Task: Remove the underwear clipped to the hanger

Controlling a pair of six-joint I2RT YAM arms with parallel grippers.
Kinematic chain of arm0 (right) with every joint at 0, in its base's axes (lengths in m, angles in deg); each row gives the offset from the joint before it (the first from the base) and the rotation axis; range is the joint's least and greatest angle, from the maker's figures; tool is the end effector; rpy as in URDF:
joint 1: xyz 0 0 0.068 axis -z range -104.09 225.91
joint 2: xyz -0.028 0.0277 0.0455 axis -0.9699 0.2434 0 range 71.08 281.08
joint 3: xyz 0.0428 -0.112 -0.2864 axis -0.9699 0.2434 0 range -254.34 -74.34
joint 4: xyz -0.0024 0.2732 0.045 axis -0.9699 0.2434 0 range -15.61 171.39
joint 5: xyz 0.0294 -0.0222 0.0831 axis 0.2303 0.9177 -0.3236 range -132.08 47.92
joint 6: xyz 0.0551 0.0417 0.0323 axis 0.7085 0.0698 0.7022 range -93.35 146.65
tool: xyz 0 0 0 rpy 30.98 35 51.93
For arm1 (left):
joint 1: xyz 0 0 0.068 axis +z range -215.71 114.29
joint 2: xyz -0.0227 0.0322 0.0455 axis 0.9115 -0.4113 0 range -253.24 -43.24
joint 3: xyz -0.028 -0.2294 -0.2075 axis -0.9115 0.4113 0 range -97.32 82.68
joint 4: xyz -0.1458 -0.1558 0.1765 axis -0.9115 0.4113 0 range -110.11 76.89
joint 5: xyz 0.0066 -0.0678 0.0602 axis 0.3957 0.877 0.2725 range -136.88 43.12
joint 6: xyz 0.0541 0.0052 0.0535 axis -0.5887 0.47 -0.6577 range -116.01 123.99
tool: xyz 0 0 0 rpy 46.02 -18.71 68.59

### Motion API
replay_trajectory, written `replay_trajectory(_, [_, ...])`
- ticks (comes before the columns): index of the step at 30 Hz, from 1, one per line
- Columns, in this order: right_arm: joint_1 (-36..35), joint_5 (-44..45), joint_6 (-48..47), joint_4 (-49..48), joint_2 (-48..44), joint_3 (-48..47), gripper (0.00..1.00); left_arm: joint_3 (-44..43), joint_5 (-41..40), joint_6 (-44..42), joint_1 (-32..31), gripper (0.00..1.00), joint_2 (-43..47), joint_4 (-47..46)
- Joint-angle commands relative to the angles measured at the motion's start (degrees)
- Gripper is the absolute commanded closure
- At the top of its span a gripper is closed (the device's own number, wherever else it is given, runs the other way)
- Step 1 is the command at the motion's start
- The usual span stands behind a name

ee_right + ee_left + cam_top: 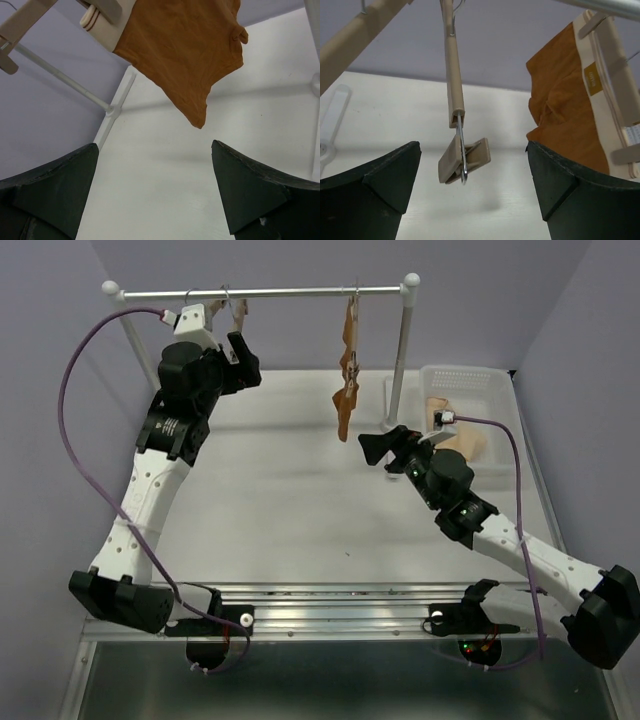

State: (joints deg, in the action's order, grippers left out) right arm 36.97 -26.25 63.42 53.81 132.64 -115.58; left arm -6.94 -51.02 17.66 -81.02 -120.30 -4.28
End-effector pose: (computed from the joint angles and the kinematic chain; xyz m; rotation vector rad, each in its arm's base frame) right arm 0.2273 0.1611 0.3458 0.1945 1.6148 0.8160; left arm 0.3219 -0.0833 0.5161 -0.0326 1.6373 -0.3294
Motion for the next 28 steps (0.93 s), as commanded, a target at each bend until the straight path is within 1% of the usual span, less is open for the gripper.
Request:
replay_trajectory(1, [0.1, 2.4, -3.3, 1.8, -3.5, -0.3, 0.00, 5.3, 0.5, 4.1, -0.2, 0.01, 7.3, -5.4])
replay_trajectory(5, [0.1, 6.1, -5.5, 4.8, -6.0, 0.3, 0.00, 13.6, -2.1, 8.1, -0.4, 0.01, 14.0, -5.3])
replay_trajectory(6, [0.1, 6.7, -6.4, 6.4, -6.8, 0.3, 0.00, 17.3, -3.1, 9.4, -1.5, 0.01, 16.9, -5.4])
replay_trajectory(7, [0.1, 7.7, -6.7, 7.6, -7.1, 0.0, 0.00, 18.9, -5.7, 11.7, -2.3, 0.01, 18.4, -5.5])
replay_trajectory(9, [0.1, 10.3, -7.2, 11.1, -7.5, -0.3, 0.00, 23.2, -7.0, 13.0, -4.8, 0.01, 21.8, -5.8])
replay_trajectory(13, [0.1, 13.9, -8.9, 13.5, -7.7, 0.0, 0.00, 29.3, -6.5, 16.0, -7.4, 0.01, 26.5, -5.4])
replay_trajectory(14, [0.1, 14.5, -9.3, 14.0, -7.6, -0.4, 0.00, 32.5, -6.1, 17.7, -7.5, 0.01, 28.3, -5.4])
replay_trajectory(18, [0.1, 14.1, -10.1, 16.7, -6.7, -2.4, 0.00, 39.9, -5.9, 20.2, -7.4, 0.01, 31.4, -5.0])
replay_trajectory(21, [0.1, 16.8, -7.9, 20.1, -5.1, -4.6, 0.00, 42.5, -6.5, 21.3, -7.4, 0.01, 32.6, -5.6])
replay_trajectory(24, [0.1, 18.4, -6.6, 23.8, -3.2, -6.7, 0.00, 42.7, -6.6, 21.0, -7.5, 0.01, 32.5, -6.0])
replay_trajectory(28, [0.1, 17.8, -5.6, 23.6, -2.7, -6.5, 0.00, 42.6, -6.6, 20.7, -7.5, 0.01, 31.7, -7.0])
